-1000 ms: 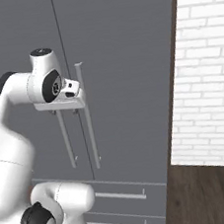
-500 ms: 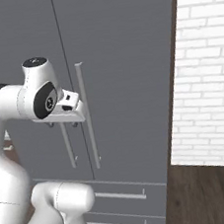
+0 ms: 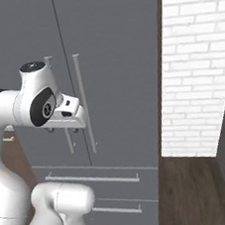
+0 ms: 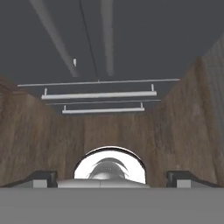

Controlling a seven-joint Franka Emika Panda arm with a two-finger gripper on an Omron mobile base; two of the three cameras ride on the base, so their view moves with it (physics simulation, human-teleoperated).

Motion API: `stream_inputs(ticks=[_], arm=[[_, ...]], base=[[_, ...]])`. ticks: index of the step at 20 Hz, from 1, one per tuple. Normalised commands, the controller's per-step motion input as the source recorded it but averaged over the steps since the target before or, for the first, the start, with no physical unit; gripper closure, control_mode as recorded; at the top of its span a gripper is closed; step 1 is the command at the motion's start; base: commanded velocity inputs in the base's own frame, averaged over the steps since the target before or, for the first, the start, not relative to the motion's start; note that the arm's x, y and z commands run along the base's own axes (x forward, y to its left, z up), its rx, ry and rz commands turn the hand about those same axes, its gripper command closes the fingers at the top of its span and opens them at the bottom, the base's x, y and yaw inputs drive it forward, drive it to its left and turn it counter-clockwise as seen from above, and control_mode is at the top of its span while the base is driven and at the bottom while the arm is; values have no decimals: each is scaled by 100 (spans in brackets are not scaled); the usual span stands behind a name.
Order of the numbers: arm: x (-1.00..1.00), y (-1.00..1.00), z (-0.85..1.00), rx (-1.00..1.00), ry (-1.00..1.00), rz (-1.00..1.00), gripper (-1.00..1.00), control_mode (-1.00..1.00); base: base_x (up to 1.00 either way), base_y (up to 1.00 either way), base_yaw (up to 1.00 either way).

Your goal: Grab a lemon wedge from the fridge and one ice cube from the ice bowl, and put them in the glass of lemonade.

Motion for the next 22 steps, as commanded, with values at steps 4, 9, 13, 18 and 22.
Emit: stream_inputs(ticks=[4,9,13,18,22], arm=[[0,0,0,0,0,0,-100,100],[0,0,0,0,0,0,-100,100],[0,0,0,0,0,0,-100,100],[0,0,0,0,0,0,-100,100],[0,0,0,0,0,0,-100,100]], base=[[-80,-18,-4],[-41,31,4],[-3,62,1],[-1,22,0],[-25,-16,-1]])
